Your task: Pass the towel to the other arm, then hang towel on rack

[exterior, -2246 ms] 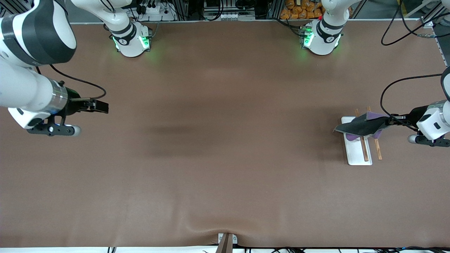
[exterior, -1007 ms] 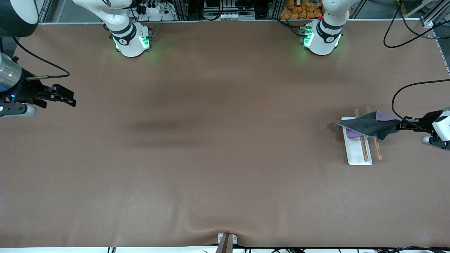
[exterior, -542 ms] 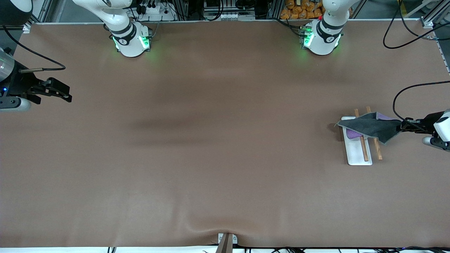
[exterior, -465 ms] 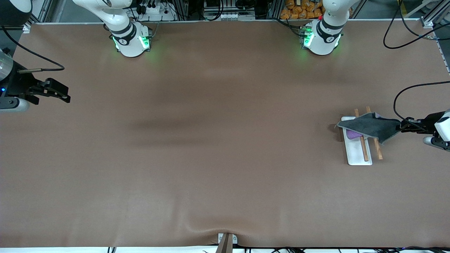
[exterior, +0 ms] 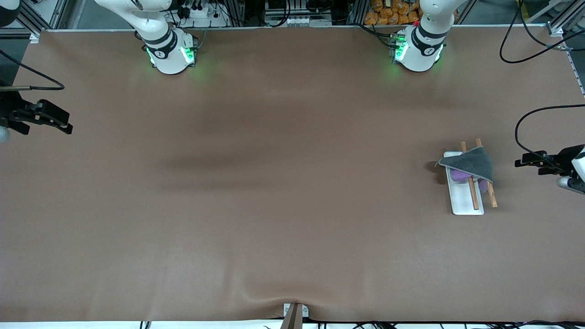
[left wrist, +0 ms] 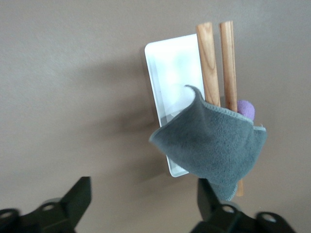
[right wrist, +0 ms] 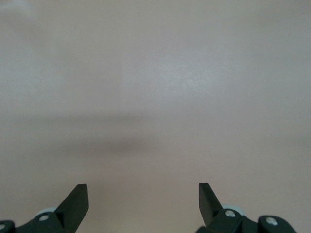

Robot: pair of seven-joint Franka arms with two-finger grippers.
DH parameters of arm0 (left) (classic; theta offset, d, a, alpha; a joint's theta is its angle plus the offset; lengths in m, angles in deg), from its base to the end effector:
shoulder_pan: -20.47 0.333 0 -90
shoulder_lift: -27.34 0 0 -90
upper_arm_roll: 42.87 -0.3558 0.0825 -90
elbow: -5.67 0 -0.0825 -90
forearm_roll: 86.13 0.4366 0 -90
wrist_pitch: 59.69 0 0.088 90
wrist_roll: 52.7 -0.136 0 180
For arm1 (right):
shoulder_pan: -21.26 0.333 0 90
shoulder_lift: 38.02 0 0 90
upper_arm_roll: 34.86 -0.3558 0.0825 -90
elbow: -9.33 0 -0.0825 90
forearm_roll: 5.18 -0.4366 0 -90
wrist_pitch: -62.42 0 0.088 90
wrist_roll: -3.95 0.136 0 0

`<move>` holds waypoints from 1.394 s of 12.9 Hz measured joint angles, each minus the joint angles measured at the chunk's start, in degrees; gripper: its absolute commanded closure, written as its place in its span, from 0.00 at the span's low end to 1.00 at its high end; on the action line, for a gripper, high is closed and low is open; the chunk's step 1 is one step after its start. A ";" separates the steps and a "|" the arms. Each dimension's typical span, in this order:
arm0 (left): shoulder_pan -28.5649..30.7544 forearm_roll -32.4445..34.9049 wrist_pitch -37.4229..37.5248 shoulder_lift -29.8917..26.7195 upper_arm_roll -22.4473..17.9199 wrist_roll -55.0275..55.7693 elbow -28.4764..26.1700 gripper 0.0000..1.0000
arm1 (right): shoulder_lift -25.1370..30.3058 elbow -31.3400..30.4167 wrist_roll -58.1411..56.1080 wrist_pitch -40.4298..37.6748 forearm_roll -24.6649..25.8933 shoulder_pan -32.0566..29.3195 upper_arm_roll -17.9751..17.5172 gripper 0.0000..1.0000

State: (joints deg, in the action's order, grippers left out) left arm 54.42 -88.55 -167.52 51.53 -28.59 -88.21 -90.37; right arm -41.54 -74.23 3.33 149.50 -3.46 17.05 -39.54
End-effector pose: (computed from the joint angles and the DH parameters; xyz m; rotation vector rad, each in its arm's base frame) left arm 0.6525 0.2441 0.3321 2.8941 -0.3618 -0.1688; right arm 0.6240 -0.0008 0.6519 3.1165 0.0270 0.0003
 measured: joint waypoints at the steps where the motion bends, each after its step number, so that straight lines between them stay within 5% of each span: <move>1: 0.00 0.00 0.03 -0.10 0.29 0.00 0.75 0.00 | -0.01 0.00 0.00 0.00 0.00 0.00 -0.03 0.00; 6: -0.10 -0.10 2.00 -5.08 5.60 4.96 3.76 0.00 | -0.03 0.17 0.00 0.02 0.00 0.01 -0.13 0.00; 18: -0.38 -0.03 18.81 -17.57 22.80 45.02 10.77 0.00 | -0.03 1.59 0.09 -0.01 -0.19 0.12 -0.50 0.00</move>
State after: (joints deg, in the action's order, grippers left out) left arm 54.04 -88.57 -148.70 33.97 -5.79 -43.19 -79.60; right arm -41.56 -72.65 3.42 149.48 -3.65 17.17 -40.04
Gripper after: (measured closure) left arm 0.000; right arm 0.000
